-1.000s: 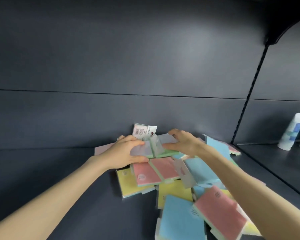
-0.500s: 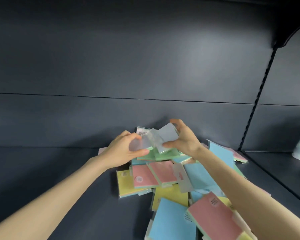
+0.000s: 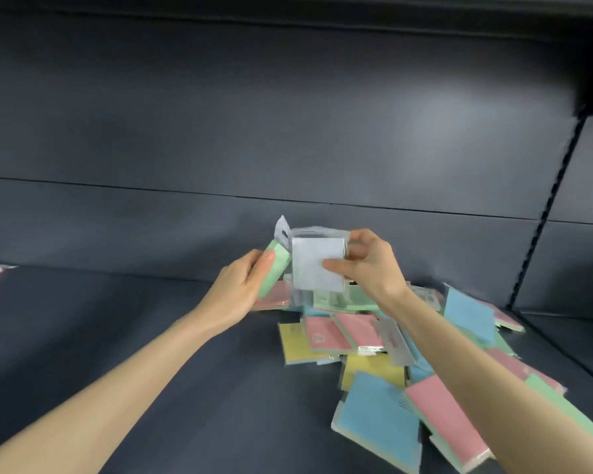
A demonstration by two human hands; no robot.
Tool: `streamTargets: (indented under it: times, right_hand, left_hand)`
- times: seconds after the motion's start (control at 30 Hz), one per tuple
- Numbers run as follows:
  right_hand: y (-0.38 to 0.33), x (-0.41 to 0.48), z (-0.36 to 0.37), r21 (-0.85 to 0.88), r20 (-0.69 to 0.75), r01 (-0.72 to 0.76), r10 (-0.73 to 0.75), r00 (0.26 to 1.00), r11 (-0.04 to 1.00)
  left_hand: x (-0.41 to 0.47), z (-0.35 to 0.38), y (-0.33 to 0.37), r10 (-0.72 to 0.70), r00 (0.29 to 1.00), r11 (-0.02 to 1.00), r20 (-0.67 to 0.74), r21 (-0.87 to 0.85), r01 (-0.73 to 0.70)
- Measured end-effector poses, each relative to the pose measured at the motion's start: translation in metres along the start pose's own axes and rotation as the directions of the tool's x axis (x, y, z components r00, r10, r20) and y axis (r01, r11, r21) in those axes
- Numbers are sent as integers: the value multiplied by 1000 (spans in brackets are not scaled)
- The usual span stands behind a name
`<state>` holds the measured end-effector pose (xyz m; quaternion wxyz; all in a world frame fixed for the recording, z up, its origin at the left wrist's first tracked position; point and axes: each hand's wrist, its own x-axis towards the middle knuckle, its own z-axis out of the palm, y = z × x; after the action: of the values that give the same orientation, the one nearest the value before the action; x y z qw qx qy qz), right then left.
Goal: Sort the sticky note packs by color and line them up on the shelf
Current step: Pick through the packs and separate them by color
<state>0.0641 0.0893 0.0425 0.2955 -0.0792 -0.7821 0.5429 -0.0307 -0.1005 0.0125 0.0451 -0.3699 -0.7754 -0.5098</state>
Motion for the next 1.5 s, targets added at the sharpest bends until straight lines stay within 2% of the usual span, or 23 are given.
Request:
streamTargets:
  times: [0.2,0.3,0.4,0.53,0.63,0.7,0.83,0.93,1.13,1.27,1.4,1.5]
  right_hand:
    - [-21,-25,50,104,29,-13,10,1000,994]
    - [-25,-35,80,190,63,-56,44,997,980]
    - [-32,-46,115,159,113,-103,85,990,982]
    - [-36,-60,153,88,153,-211,196,969,974]
    - [-36,-71,165,-65,173,-264,272,947,962]
    - [-35,-77,172,-105,177,-291,306,935,951]
    - [-42,-84,177,87,223,-289,265,938,953]
    - [-49,-88,175,297,272,-317,239,932,901]
    - [-48,-83,178,445,333,-414,282,900,794]
    - [-47,-76,191,441,381,-434,274,883,786]
    - [-47,-68,217,375,423,-399,229,877,837]
    - [-49,-56,236,279,374,-326,211,903,903]
  left_hand:
    - [-31,-44,-2,-130,991,962,-9,-243,124]
    - [-48,-69,-5,-178,983,918,49,-353,183]
    - [-62,-96,-12,-166,978,889,130,-409,205]
    - [-79,-127,-26,-142,975,906,170,-375,198]
    - [-89,-146,-35,-114,981,936,155,-315,158]
    - [-94,-154,-39,-95,984,951,148,-278,134]
    - [-102,-165,-40,-87,988,942,125,-312,123]
    - [-105,-168,-40,-103,992,926,66,-358,120]
    - [-105,-173,-39,-133,990,917,37,-374,138]
    - [-107,-178,-46,-186,982,903,28,-390,182]
    - [-109,-195,-61,-212,977,915,-11,-353,194]
    - [-104,-217,-80,-223,974,930,-40,-308,200]
